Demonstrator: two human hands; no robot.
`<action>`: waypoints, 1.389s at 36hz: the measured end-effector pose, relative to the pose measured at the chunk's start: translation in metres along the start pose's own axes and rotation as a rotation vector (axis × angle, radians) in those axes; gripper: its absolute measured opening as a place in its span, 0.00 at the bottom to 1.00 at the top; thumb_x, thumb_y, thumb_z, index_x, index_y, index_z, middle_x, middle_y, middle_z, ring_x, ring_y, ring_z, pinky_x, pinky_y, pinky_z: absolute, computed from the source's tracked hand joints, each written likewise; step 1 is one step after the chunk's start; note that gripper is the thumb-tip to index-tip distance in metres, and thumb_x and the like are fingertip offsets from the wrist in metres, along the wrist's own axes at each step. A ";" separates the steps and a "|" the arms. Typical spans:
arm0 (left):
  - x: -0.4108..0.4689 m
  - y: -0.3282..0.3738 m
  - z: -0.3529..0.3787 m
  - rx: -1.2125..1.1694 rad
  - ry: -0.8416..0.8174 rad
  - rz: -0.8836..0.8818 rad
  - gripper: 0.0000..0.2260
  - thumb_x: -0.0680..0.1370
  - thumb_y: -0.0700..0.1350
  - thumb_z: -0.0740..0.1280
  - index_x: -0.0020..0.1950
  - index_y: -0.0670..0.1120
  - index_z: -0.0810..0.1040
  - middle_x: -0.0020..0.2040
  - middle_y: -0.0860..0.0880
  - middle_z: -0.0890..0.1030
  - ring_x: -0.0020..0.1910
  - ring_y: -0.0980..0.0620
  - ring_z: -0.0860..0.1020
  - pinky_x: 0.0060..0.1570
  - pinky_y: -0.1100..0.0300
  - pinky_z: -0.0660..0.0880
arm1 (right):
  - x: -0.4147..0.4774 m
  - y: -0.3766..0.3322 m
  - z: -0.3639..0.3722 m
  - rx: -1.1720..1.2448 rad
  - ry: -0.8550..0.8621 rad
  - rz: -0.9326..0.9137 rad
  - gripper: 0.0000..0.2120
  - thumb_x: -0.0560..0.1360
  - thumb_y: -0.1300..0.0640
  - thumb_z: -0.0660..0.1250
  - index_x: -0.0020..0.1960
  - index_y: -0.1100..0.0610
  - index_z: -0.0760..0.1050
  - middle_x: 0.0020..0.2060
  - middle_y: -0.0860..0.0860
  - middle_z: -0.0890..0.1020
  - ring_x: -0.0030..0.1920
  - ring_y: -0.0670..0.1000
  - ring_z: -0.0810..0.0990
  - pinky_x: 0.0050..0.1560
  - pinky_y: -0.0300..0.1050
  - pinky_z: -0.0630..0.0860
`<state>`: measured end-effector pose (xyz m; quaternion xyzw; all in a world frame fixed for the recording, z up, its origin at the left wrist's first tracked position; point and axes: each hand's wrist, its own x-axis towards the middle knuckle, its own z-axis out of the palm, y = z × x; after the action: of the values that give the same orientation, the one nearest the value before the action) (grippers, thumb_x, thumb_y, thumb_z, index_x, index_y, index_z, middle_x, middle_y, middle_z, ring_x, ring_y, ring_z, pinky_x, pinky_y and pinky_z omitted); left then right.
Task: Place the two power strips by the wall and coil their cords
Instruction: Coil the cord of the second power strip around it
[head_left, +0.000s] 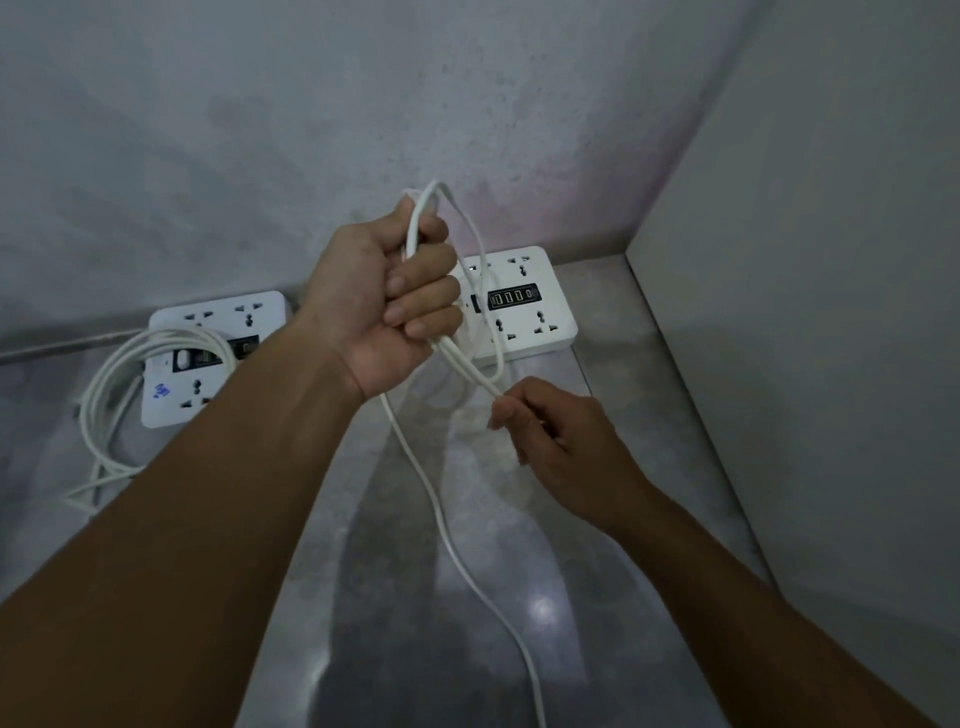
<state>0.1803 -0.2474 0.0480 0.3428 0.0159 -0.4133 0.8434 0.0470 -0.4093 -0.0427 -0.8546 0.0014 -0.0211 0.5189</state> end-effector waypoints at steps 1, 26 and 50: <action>-0.001 0.001 -0.001 -0.001 -0.005 0.002 0.16 0.84 0.51 0.54 0.39 0.48 0.70 0.21 0.53 0.60 0.18 0.56 0.52 0.19 0.62 0.51 | -0.001 0.003 0.000 -0.003 -0.048 0.025 0.18 0.80 0.37 0.58 0.42 0.47 0.77 0.29 0.58 0.77 0.29 0.59 0.76 0.31 0.53 0.74; -0.066 0.015 -0.038 -0.045 -0.282 -0.434 0.15 0.85 0.53 0.53 0.43 0.47 0.70 0.25 0.52 0.59 0.19 0.55 0.54 0.21 0.62 0.54 | 0.025 0.064 -0.101 -0.415 -0.227 0.770 0.32 0.66 0.25 0.67 0.31 0.55 0.70 0.21 0.52 0.73 0.24 0.52 0.72 0.31 0.41 0.69; -0.049 -0.018 0.015 0.397 0.008 -0.245 0.17 0.80 0.58 0.56 0.35 0.51 0.65 0.21 0.54 0.55 0.21 0.55 0.47 0.23 0.67 0.47 | 0.047 0.019 -0.077 -0.045 -0.014 0.788 0.19 0.75 0.40 0.70 0.40 0.57 0.82 0.28 0.53 0.73 0.29 0.52 0.71 0.28 0.38 0.62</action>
<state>0.1316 -0.2301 0.0650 0.4990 -0.0209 -0.5061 0.7031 0.0913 -0.4875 -0.0223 -0.7999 0.3263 0.1855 0.4683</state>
